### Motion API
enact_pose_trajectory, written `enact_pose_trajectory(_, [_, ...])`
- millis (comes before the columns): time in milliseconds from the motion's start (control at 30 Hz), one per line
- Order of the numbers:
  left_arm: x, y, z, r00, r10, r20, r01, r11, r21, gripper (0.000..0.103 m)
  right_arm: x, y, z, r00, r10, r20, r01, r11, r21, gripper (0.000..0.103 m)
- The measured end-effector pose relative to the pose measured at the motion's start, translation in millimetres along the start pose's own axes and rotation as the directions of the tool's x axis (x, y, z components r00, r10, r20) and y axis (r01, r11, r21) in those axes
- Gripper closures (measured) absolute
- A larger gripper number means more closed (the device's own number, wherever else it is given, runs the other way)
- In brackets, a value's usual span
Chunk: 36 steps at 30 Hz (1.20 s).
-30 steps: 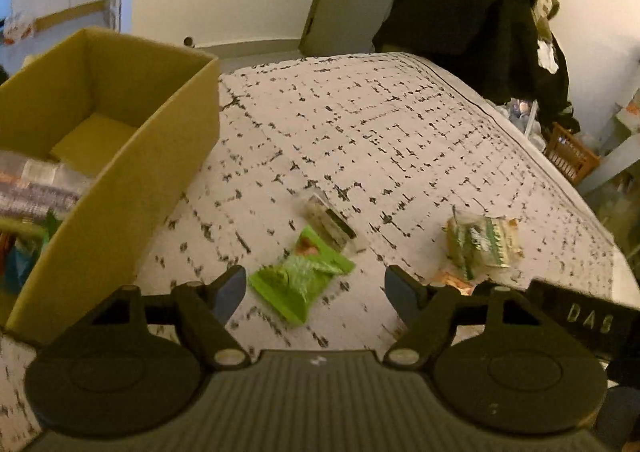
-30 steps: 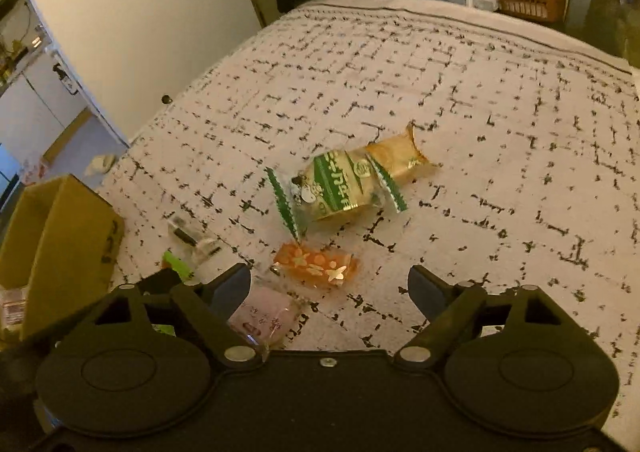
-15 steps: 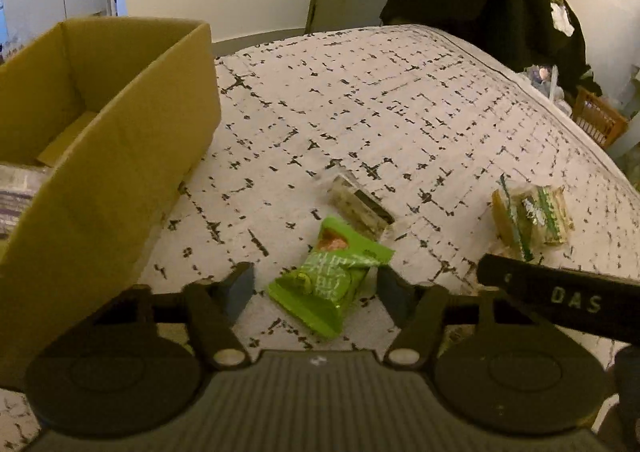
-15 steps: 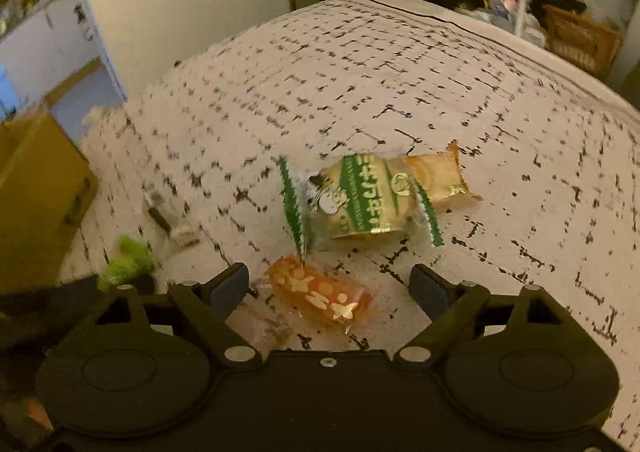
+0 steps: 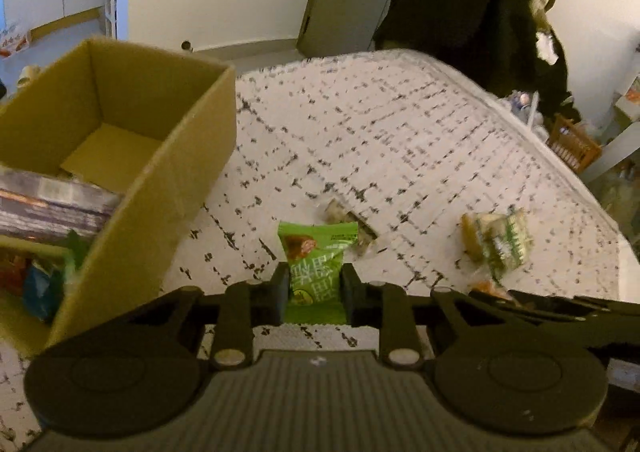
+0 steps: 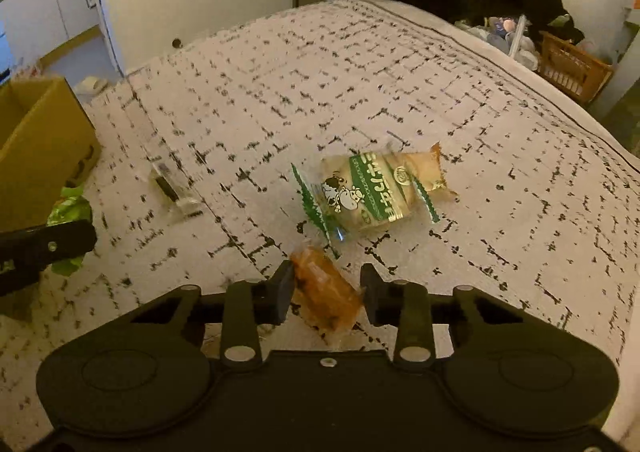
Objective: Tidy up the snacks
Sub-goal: 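Grasp the light-green packet with the left gripper while the right grasps the orange candy, then carry both snacks over the box and open both grippers to drop them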
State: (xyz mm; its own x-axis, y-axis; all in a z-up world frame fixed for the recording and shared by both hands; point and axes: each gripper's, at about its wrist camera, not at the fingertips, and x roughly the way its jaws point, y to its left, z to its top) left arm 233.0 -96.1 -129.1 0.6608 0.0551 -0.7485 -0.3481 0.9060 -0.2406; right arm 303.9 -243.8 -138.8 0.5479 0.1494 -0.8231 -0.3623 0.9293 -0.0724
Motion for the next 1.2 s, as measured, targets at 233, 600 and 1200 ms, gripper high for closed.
enact_pose_trajectory(233, [-37.0,5.7,9.2,0.998,-0.02,0.051,0.02,1.0,-0.004,0.078,-23.8,9.9,2.4,0.999,0.012,0.039,-0.012,1.0,0.014,0.071])
enact_pose_trajectory(600, [-85.5,27.1,20.5,0.99,-0.029,0.14,0.033,0.999,-0.025,0.078,-70.3,40.5,12.9,0.983,0.058,0.174,-0.058,0.998,-0.005,0.072])
enact_pose_trajectory(1200, [-116.8,81.3,43.2,0.978,0.045,0.204,-0.026,0.995,-0.096,0.078,-114.9,95.2,25.7,0.932,0.131,0.337,-0.124,0.991,-0.041,0.072])
